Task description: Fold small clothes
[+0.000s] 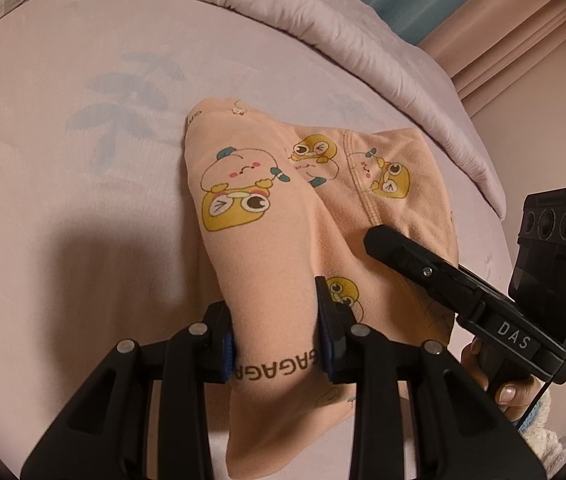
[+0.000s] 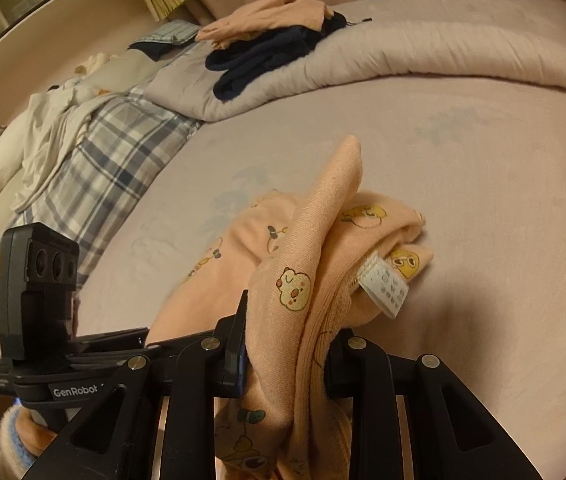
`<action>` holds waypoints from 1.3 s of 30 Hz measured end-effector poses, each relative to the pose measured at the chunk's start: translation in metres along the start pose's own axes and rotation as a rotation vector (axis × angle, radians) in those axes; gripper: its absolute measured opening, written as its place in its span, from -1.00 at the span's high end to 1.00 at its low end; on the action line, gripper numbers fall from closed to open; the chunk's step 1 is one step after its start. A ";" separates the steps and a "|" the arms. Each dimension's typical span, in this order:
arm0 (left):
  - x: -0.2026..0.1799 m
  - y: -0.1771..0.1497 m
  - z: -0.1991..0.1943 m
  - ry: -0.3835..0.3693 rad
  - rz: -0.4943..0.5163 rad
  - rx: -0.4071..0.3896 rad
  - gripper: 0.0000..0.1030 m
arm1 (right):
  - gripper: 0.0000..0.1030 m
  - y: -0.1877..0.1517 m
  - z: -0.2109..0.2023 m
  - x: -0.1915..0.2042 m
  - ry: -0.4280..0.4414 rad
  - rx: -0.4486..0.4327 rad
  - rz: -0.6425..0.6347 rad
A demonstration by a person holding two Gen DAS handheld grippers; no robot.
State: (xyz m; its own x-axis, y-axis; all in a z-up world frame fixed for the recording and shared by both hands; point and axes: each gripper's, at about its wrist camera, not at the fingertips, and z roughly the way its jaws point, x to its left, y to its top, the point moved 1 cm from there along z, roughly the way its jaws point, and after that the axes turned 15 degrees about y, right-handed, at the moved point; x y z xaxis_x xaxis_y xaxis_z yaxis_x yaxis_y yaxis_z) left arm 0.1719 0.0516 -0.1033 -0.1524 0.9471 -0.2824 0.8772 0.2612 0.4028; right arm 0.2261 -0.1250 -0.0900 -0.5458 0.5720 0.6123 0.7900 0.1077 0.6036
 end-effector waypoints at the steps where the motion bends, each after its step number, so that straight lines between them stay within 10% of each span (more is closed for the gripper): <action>1: 0.000 0.000 0.001 0.003 0.001 0.003 0.39 | 0.45 -0.001 0.000 -0.001 -0.002 0.002 0.001; 27: 0.002 -0.001 0.009 0.030 0.001 0.016 0.28 | 0.45 -0.009 0.002 -0.028 -0.048 0.033 0.108; 39: 0.018 -0.018 0.004 0.085 -0.035 0.015 -0.25 | -0.09 -0.019 -0.016 -0.032 -0.177 0.030 0.115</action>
State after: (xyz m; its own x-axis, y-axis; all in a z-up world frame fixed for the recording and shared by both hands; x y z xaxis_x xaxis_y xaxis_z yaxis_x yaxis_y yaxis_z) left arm 0.1553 0.0634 -0.1192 -0.2208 0.9500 -0.2208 0.8772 0.2924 0.3807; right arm 0.2237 -0.1578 -0.1132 -0.3964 0.7156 0.5751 0.8536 0.0566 0.5179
